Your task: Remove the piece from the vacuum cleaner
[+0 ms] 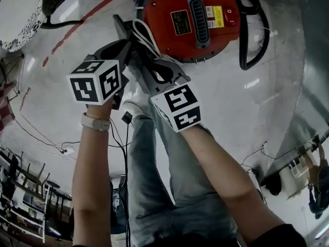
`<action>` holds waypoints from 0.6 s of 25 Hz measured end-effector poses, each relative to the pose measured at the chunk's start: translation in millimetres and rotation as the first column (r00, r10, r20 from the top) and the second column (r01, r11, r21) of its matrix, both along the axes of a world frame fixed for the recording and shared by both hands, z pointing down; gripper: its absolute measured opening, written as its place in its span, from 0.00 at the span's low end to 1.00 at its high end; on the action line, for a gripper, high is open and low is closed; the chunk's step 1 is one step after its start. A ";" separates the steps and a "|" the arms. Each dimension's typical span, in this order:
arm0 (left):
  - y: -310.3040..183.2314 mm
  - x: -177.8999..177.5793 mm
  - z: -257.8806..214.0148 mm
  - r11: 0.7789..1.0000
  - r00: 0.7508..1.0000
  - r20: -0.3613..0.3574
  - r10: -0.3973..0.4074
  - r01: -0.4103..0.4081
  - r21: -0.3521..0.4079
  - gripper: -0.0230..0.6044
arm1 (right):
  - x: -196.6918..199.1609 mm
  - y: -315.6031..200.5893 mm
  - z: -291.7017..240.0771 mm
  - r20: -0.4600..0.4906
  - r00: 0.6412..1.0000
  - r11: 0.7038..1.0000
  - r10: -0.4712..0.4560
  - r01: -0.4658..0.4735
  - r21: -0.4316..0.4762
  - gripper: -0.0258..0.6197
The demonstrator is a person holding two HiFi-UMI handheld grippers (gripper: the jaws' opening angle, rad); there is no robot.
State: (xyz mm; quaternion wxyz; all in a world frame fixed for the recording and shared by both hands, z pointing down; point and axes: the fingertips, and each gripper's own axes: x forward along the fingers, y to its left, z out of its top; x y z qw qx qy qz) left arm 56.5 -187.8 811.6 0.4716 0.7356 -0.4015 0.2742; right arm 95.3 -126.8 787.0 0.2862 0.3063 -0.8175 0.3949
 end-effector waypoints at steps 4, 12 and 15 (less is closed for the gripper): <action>2.4 -0.8 -2.4 1.000 1.000 0.002 -0.006 0.006 -0.004 0.10 | -0.8 2.6 -0.4 -0.008 1.000 1.000 0.006 -0.006 0.002 0.10; 9.6 -4.9 -5.0 1.000 1.000 -0.001 0.013 -0.013 0.011 0.10 | -5.5 12.9 2.7 -0.024 1.000 1.000 0.008 -0.007 0.013 0.10; 12.4 -8.5 -4.4 1.000 1.000 0.000 0.018 -0.018 0.016 0.09 | -8.7 16.2 3.5 -0.025 1.000 1.000 0.017 -0.016 0.010 0.10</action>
